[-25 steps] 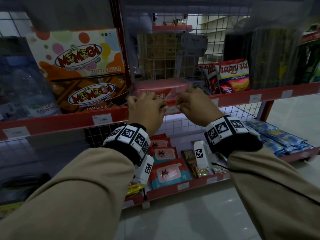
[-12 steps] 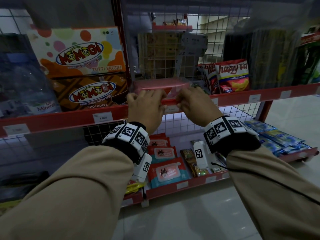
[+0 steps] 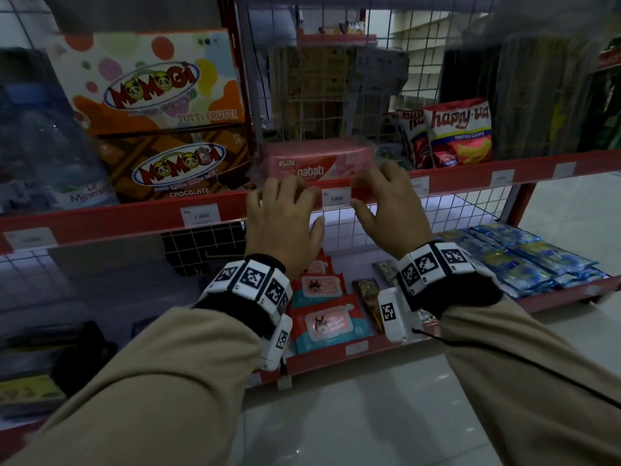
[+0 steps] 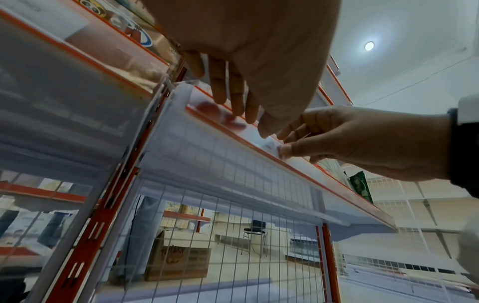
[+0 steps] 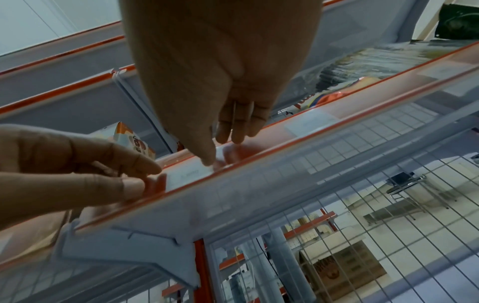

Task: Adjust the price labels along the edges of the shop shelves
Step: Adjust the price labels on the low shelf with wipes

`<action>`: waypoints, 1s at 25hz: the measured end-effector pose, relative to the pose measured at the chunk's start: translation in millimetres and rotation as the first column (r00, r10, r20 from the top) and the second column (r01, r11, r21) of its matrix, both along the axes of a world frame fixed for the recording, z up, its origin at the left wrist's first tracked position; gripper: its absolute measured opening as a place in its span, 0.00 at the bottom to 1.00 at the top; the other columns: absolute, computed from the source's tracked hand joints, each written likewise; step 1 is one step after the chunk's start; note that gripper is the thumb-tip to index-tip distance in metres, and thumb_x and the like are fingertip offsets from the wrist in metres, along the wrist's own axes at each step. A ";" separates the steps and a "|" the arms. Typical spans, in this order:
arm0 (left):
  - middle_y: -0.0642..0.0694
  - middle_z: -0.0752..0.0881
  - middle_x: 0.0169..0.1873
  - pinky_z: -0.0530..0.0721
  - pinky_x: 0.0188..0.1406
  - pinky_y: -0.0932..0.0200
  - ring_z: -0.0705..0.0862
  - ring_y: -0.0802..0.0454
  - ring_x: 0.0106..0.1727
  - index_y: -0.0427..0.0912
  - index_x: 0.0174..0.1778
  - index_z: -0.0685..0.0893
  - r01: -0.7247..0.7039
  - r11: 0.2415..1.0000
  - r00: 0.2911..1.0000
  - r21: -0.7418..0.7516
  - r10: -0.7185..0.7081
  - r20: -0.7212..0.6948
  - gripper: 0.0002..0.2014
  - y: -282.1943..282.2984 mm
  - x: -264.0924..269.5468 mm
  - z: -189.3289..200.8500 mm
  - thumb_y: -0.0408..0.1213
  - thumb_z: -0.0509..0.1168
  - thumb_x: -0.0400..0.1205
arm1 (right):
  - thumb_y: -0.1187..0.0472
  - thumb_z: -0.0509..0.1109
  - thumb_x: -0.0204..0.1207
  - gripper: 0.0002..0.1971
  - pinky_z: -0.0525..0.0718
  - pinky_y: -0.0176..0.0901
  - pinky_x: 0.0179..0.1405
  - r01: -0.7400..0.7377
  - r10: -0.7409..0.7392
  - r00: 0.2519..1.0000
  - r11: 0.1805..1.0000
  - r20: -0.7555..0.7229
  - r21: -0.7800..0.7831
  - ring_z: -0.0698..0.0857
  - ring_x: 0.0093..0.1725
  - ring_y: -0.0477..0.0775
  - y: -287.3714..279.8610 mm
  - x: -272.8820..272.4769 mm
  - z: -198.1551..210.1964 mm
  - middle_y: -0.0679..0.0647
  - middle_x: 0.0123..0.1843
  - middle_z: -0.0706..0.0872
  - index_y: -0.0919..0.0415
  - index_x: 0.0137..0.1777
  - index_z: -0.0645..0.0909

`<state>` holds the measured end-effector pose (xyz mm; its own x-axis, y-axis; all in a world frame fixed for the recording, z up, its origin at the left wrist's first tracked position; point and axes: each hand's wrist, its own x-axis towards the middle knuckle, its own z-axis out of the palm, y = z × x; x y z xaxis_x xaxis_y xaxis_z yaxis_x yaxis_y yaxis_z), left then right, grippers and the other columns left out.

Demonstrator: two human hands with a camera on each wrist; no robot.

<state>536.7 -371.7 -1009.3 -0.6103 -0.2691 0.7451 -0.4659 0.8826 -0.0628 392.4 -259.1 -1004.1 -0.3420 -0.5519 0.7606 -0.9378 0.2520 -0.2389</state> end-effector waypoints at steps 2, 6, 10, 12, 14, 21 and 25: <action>0.45 0.75 0.67 0.68 0.63 0.43 0.71 0.42 0.67 0.48 0.68 0.77 0.013 1.000 1.000 0.025 -0.013 0.016 0.24 6.8 4.3 -22.9 0.49 0.65 0.75 | 0.61 0.72 0.74 0.11 0.71 0.40 0.49 -0.041 0.041 0.999 0.999 -0.008 -0.032 0.75 0.58 0.58 7.9 3.9 -22.6 0.59 0.55 0.77 0.61 0.55 0.80; 0.44 0.72 0.72 0.68 0.66 0.42 0.67 0.41 0.72 0.47 0.69 0.76 0.017 0.995 0.996 0.094 -0.025 0.084 0.26 20.0 15.0 -79.5 0.47 0.66 0.74 | 0.62 0.70 0.74 0.11 0.73 0.42 0.48 -0.125 0.108 0.989 0.977 0.106 0.173 0.76 0.56 0.57 23.2 14.3 -91.5 0.57 0.54 0.78 0.59 0.57 0.80; 0.46 0.75 0.68 0.69 0.63 0.44 0.70 0.42 0.67 0.48 0.68 0.77 -0.052 0.965 0.954 0.256 -0.027 0.297 0.24 34.3 27.5 -137.9 0.49 0.63 0.76 | 0.62 0.71 0.73 0.15 0.74 0.44 0.50 -0.213 0.097 0.960 0.861 0.262 0.461 0.77 0.59 0.59 34.4 34.1 -164.0 0.57 0.58 0.79 0.57 0.60 0.79; 0.49 0.75 0.67 0.68 0.64 0.47 0.70 0.46 0.66 0.50 0.70 0.74 -0.091 0.939 0.917 0.332 -0.051 0.395 0.22 38.6 32.4 -165.9 0.49 0.61 0.79 | 0.61 0.69 0.73 0.19 0.77 0.49 0.55 -0.259 0.077 0.947 0.759 0.313 0.597 0.76 0.62 0.59 38.3 41.9 -193.0 0.57 0.62 0.77 0.56 0.64 0.77; 0.51 0.75 0.68 0.68 0.65 0.49 0.70 0.47 0.67 0.50 0.72 0.72 -0.117 0.916 0.878 0.384 -0.085 0.471 0.22 42.1 34.7 -191.0 0.48 0.58 0.81 | 0.60 0.68 0.74 0.24 0.77 0.51 0.58 -0.230 0.048 0.962 0.666 0.267 0.709 0.74 0.64 0.61 40.7 42.7 -213.6 0.58 0.67 0.74 0.58 0.70 0.72; 0.50 0.65 0.76 0.64 0.73 0.49 0.63 0.47 0.74 0.46 0.79 0.62 -0.164 0.889 0.820 0.427 -0.117 0.560 0.29 42.9 43.8 -235.1 0.46 0.58 0.82 | 0.62 0.70 0.68 0.27 0.81 0.55 0.51 -0.078 0.046 0.997 0.679 0.063 0.730 0.76 0.62 0.66 45.3 48.1 -245.4 0.63 0.69 0.74 0.62 0.69 0.74; 0.50 0.64 0.76 0.63 0.74 0.47 0.62 0.47 0.74 0.47 0.79 0.63 -0.156 0.886 0.828 0.436 -0.123 0.546 0.28 42.2 45.6 -238.7 0.45 0.59 0.81 | 0.64 0.69 0.67 0.29 0.81 0.55 0.51 -0.020 0.043 0.999 0.727 -0.016 0.687 0.79 0.61 0.66 47.7 49.8 -256.7 0.63 0.68 0.78 0.61 0.71 0.74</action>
<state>582.3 -329.5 -1248.0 -0.8645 -0.4959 0.0821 -0.4896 0.8677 0.0855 442.3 -211.4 -1260.8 -0.2992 -0.9372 0.1794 -0.9517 0.3066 0.0144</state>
